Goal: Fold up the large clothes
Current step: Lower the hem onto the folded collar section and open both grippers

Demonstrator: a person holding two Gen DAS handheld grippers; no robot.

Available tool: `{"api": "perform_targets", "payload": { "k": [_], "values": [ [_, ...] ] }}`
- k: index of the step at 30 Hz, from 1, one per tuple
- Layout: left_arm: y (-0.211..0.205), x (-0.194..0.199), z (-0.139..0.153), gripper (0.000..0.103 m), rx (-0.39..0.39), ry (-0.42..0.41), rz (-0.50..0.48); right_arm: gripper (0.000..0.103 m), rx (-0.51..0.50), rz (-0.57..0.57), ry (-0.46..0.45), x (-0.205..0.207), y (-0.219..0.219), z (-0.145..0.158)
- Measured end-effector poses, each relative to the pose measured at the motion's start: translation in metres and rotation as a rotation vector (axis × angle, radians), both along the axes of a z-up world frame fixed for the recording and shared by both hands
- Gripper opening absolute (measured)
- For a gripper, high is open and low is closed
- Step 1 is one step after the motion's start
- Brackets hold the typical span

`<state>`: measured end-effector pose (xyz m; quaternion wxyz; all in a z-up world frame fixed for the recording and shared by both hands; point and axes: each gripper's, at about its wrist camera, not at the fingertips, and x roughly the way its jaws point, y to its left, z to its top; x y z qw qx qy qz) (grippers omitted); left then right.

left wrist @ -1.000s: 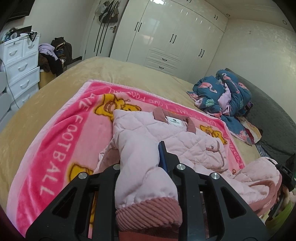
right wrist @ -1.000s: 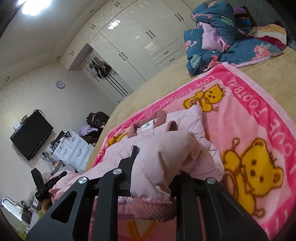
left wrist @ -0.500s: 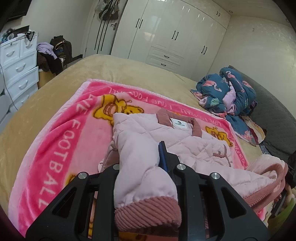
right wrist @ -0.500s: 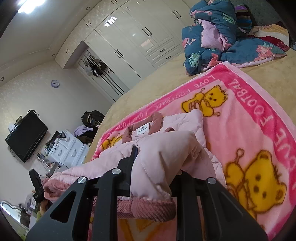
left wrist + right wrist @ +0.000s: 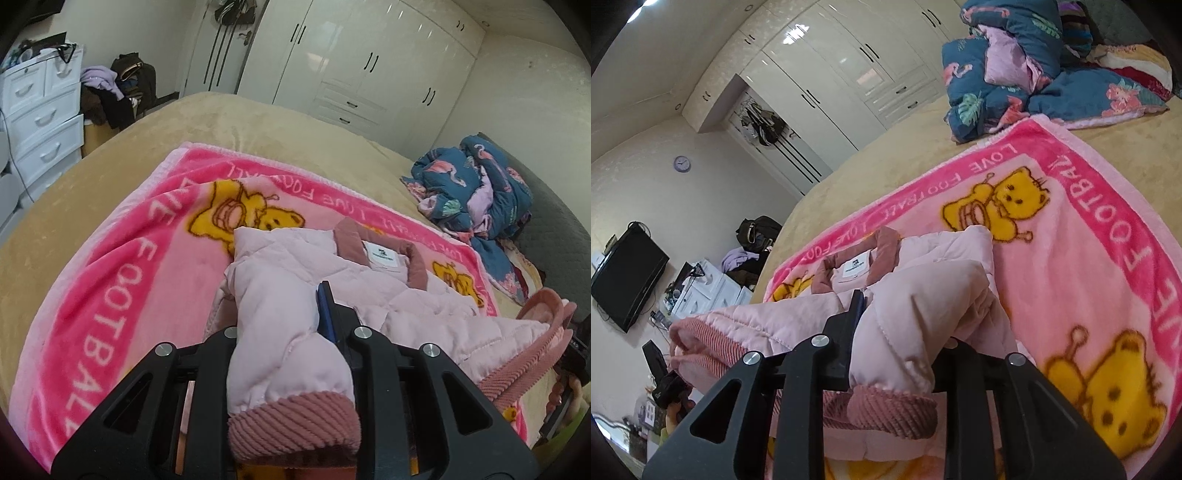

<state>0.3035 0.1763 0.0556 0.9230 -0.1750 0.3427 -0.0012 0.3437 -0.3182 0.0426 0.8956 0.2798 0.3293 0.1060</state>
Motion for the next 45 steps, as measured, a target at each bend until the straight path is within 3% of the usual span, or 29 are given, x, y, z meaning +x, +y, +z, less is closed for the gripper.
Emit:
{"api": "perform_targets", "payload": {
  "k": [6,9,11,13,16,19,24,26,28,31,35,37,41,45],
  "values": [
    [0.002,0.030,-0.017,0.018,-0.003,0.047,-0.002,0.031,0.093,0.004,0.079,0.033,-0.012,-0.017],
    [0.004,0.042,-0.026,0.019,-0.012,0.069,-0.004,0.050,0.220,0.009,0.097,0.046,-0.021,-0.024],
    [0.004,0.046,-0.029,0.019,-0.012,0.078,-0.005,0.064,0.246,-0.001,0.100,0.053,-0.022,-0.021],
    [0.004,0.051,-0.033,0.019,-0.009,0.088,-0.006,0.069,0.246,-0.005,0.084,0.055,-0.022,-0.012],
    [0.005,0.055,-0.037,0.020,-0.013,0.097,-0.009,0.084,0.220,0.004,0.031,0.047,-0.019,0.005],
    [0.006,0.058,-0.040,0.023,-0.023,0.099,-0.011,0.094,0.074,-0.010,-0.029,0.034,-0.015,0.016],
    [0.006,0.059,-0.040,0.039,-0.061,0.085,-0.009,0.096,-0.301,-0.030,0.046,0.025,0.000,-0.017],
    [0.005,0.057,-0.037,0.051,-0.082,0.064,-0.010,0.096,-0.347,0.004,0.092,0.026,0.005,-0.038],
    [0.004,0.054,-0.032,0.062,-0.096,0.038,-0.016,0.096,-0.369,0.013,0.130,0.026,0.007,-0.058],
    [0.000,0.047,-0.020,0.067,-0.086,0.010,-0.028,0.096,-0.342,-0.003,0.158,0.021,0.006,-0.078],
    [-0.007,0.034,-0.001,0.092,-0.055,-0.052,-0.031,0.096,-0.295,-0.022,0.151,0.017,0.004,-0.088],
    [-0.015,0.022,0.015,0.094,0.052,-0.115,-0.024,0.096,-0.292,-0.023,0.148,0.015,0.003,-0.087],
    [-0.022,0.003,0.029,0.094,0.156,-0.171,-0.029,0.096,-0.329,-0.022,0.128,0.008,0.006,-0.080],
    [-0.005,-0.009,-0.001,0.094,0.196,-0.107,0.012,0.096,-0.391,-0.002,0.083,-0.002,0.012,-0.073]
  ]
}}
